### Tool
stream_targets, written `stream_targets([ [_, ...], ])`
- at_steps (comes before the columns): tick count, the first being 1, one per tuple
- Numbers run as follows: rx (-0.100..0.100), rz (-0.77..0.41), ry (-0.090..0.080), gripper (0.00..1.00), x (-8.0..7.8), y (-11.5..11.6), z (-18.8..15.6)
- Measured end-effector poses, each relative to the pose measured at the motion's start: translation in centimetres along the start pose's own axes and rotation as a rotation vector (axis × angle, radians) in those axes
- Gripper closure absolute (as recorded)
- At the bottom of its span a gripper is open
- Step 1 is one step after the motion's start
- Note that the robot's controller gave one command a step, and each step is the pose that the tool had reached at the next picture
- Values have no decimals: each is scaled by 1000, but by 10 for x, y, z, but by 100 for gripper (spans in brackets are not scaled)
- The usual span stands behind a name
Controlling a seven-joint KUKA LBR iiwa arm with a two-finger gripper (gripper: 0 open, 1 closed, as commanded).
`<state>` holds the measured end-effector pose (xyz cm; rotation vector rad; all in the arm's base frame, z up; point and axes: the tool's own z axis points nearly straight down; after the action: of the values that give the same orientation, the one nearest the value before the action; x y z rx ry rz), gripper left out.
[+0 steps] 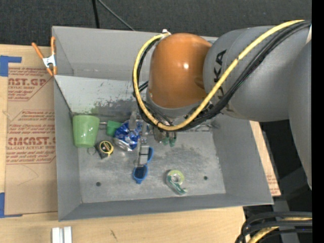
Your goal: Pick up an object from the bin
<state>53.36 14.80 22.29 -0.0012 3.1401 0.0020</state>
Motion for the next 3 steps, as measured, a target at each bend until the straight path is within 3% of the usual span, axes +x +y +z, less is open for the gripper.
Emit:
stream_targets([
  [1,4,-72,8,0,-3,-89,140],
  [2,0,-49,0,0,-46,-67,154],
  [3,0,-48,2,100,-45,-68,153],
])
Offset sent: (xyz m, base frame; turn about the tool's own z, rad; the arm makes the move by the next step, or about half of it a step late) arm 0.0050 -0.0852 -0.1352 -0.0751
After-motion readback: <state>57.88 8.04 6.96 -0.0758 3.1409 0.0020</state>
